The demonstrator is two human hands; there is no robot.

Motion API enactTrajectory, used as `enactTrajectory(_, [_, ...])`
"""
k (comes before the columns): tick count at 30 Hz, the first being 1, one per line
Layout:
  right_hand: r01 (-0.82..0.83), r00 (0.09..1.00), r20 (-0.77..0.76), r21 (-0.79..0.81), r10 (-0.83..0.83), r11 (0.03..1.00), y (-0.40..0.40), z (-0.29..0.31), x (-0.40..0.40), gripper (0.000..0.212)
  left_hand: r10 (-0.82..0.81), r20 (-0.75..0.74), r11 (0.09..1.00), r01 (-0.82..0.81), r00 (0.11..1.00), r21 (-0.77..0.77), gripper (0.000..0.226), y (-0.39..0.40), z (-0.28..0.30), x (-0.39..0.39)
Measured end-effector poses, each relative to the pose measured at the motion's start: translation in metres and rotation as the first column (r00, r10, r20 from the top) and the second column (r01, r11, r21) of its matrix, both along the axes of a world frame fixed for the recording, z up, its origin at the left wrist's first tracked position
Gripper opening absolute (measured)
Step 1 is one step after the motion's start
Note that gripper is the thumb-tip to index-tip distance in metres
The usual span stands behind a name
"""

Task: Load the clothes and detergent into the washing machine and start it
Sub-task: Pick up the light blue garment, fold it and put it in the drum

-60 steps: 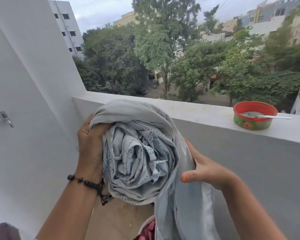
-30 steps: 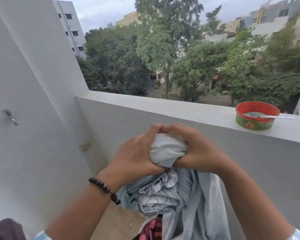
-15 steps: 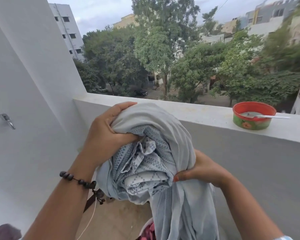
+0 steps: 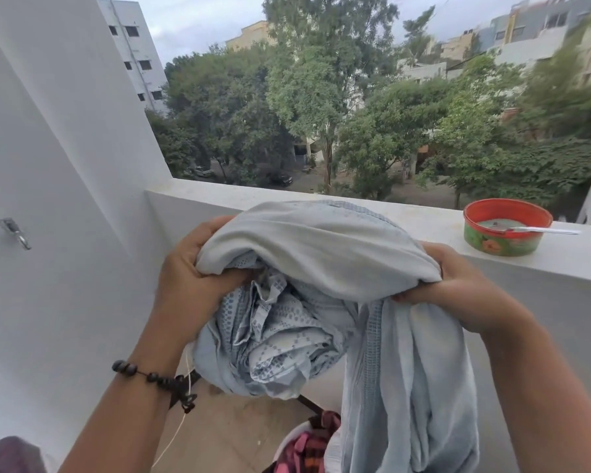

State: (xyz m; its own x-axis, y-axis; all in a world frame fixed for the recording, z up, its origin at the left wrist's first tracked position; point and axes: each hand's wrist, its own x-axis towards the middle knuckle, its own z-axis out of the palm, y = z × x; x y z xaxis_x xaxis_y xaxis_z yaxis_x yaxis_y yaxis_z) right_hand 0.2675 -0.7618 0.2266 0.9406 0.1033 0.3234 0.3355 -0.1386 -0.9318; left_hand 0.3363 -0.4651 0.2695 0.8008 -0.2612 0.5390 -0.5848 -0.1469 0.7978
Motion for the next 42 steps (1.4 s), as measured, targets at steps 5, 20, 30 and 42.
enactTrajectory(5, [-0.016,0.999,-0.038,0.075,0.019,0.997,0.01,-0.022,0.007,0.058,-0.124,-0.094,0.964,0.098,0.988,-0.246,0.065,-0.007,0.01,0.001])
enactTrajectory(20, [-0.158,0.969,-0.161,0.186,0.188,0.97,0.013,-0.061,0.01,0.112,-0.086,-0.314,0.875,-0.079,0.946,-0.477,0.077,-0.012,0.003,0.006])
enactTrajectory(30, [0.092,0.984,-0.18,0.458,-0.009,0.884,0.064,-0.065,0.027,0.088,-0.216,-0.405,0.693,-0.153,0.888,-0.705,0.032,-0.044,-0.027,0.008])
enactTrajectory(42, [0.252,0.956,0.217,-0.265,-0.197,0.931,0.045,-0.029,0.037,0.072,-0.027,-0.263,0.886,0.145,0.964,0.44,0.133,0.006,-0.009,-0.013])
